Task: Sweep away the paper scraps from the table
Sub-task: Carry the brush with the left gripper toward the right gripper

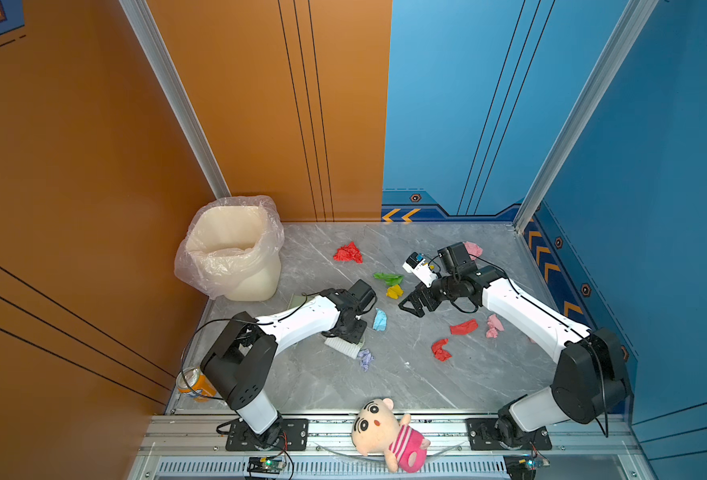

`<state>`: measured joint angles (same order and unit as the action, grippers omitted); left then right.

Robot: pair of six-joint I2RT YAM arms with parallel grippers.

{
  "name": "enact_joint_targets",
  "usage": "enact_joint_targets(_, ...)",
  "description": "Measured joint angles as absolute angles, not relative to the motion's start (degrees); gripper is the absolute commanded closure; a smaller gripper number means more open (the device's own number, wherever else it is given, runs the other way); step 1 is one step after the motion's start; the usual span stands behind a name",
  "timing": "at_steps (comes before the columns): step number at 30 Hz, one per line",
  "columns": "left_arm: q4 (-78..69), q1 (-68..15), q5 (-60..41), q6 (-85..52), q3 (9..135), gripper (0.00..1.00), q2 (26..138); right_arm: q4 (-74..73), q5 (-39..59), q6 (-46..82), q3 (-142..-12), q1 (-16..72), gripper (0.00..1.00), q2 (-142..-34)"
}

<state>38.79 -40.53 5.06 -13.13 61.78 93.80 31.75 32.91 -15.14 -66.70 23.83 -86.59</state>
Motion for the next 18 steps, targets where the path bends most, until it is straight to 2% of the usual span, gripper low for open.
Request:
enact_joint_targets(2,38.8,-40.4,3.5,-11.1,63.2,0.97,93.6,32.9,35.9,-17.6,-66.9,23.1,0.0,-86.6)
enact_joint_targets(18,38.8,-38.8,-10.9,2.4,68.6,0.98,93.5,42.7,48.8,-31.7,-72.9,21.8,0.02,-89.7)
